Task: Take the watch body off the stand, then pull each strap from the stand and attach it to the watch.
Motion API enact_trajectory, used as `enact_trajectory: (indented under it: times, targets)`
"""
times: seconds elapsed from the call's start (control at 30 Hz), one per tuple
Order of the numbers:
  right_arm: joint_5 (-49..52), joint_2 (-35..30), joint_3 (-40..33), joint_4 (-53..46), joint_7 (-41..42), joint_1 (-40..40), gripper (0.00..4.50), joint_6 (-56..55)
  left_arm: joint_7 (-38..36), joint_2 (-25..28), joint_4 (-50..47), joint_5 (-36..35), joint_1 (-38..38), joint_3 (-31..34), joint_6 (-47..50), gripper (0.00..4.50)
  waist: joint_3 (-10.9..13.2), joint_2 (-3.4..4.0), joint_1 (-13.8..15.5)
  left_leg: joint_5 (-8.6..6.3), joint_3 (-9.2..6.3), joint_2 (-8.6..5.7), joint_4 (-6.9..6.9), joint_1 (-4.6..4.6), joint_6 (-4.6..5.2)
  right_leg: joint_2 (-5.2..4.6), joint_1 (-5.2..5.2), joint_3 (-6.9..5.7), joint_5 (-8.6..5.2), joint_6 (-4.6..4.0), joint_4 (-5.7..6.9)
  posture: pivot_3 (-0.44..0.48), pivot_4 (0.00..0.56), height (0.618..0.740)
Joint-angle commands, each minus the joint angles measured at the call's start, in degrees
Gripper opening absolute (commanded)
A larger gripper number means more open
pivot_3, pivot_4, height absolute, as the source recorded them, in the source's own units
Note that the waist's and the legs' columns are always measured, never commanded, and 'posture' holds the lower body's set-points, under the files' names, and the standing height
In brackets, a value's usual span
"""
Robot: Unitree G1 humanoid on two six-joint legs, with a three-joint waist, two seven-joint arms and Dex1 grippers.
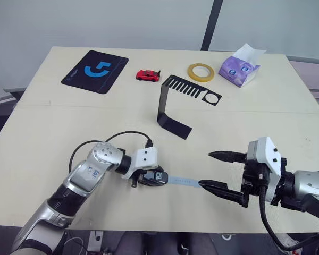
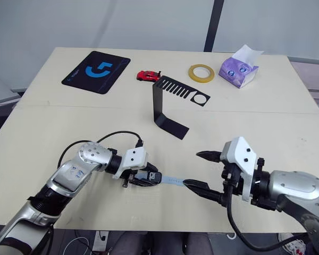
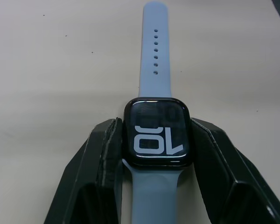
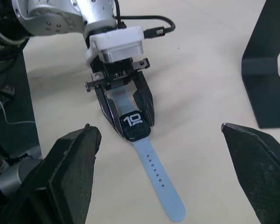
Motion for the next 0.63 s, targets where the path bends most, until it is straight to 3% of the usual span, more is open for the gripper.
enact_trajectory:
  times: [0.03, 0.1, 0.13, 0.3, 0.47, 0.63]
  targets:
    - [-2.88, -1.63, -0.18, 0.87, 2.87, 1.34, 4.5, -3.18, -0.97, 2.16, -5.29, -4.54, 1.27, 4.11, 6.06, 3.5, 0.0, 0.0, -0.08, 0.0, 0.0, 0.01, 0.0, 0.0, 0.0, 0.0, 0.0, 0.0, 0.0, 0.0, 0.0, 0.0, 0.15, 0.738]
    - [-3.69, -2.57, -1.58, 1.83, 4.85, 2.59, 4.5, -4.15, -2.97, 4.31, -7.11, -9.52, 1.76, 8.8, 9.37, 4.39, 0.0, 0.0, -0.13, 0.0, -0.02, 0.06, -0.01, -0.01, 0.0, 0.04, -0.01, -0.02, -0.01, -0.02, 0.0, 0.0, 0.15, 0.738]
    - [-3.71, -3.11, -2.72, 2.36, 5.93, 3.3, 4.5, -4.42, -4.86, 6.27, -7.85, -12.44, 1.93, 11.67, 10.53, 4.46, 0.0, 0.0, -0.21, 0.0, -0.02, 0.09, -0.01, 0.01, 0.0, 0.05, -0.01, -0.02, -0.02, -0.04, 0.01, 0.0, 0.15, 0.738]
    - [-2.41, -5.66, -10.68, 5.19, 12.36, 6.94, 4.5, -4.83, -16.38, 18.85, -6.49, -22.17, 3.54, 24.6, 9.24, 4.46, 0.0, 0.01, -0.4, -0.01, 0.0, 0.16, -0.05, 0.02, -0.02, 0.05, -0.03, -0.05, -0.05, -0.09, -0.01, 0.0, 0.15, 0.738]
    - [-2.89, -9.87, -21.92, 8.34, 21.99, 12.34, 4.5, -3.77, -24.88, 31.4, 0.53, -23.43, 8.28, 34.71, 5.41, 4.46, 0.01, 0.02, -0.03, -0.01, 0.01, 0.08, -0.06, 0.03, -0.02, 0.02, 0.0, -0.09, -0.05, -0.08, -0.06, 0.0, 0.15, 0.738]
    - [-2.74, -11.64, -28.1, 10.94, 28.24, 15.37, 4.5, -2.9, -27.92, 37.43, 2.02, -23.27, 15.42, 39.76, 0.47, 4.46, 0.01, 0.01, -0.15, -0.05, 0.01, 0.1, -0.12, 0.08, -0.02, 0.0, 0.02, -0.04, -0.04, -0.08, -0.08, 0.0, 0.15, 0.738]
